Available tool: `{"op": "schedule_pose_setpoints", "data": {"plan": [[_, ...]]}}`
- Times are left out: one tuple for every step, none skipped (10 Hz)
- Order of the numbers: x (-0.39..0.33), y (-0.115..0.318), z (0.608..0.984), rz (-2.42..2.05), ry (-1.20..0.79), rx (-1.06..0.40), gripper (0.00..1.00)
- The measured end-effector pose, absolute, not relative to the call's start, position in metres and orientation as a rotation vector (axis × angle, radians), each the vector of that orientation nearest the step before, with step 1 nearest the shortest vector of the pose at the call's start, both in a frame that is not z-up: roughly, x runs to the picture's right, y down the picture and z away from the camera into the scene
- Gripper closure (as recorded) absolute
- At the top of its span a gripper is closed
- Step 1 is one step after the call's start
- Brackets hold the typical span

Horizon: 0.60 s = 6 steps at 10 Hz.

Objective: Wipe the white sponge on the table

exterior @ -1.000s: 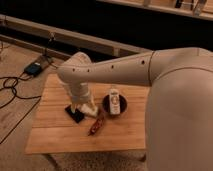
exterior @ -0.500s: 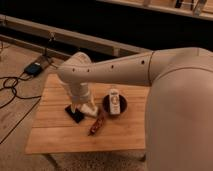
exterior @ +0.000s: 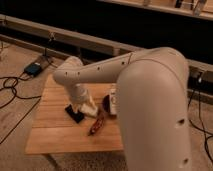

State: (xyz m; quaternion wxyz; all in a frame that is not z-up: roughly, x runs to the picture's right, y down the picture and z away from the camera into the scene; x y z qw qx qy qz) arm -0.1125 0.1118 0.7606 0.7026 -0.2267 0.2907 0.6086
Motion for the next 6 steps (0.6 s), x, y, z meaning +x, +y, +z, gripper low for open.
{"op": "schedule_pose_setpoints", "data": {"plan": [[-0.115, 0.112, 0.773, 1.347, 0.660, -0.497, 0.35], [-0.119, 0.112, 0.786, 1.338, 0.672, -0.489, 0.35], [-0.122, 0.112, 0.795, 1.332, 0.678, -0.484, 0.35], [-0.123, 0.110, 0.804, 1.341, 0.682, -0.490, 0.35], [-0.121, 0.107, 0.814, 1.352, 0.684, -0.490, 0.35], [-0.118, 0.104, 0.824, 1.368, 0.687, -0.494, 0.35]]}}
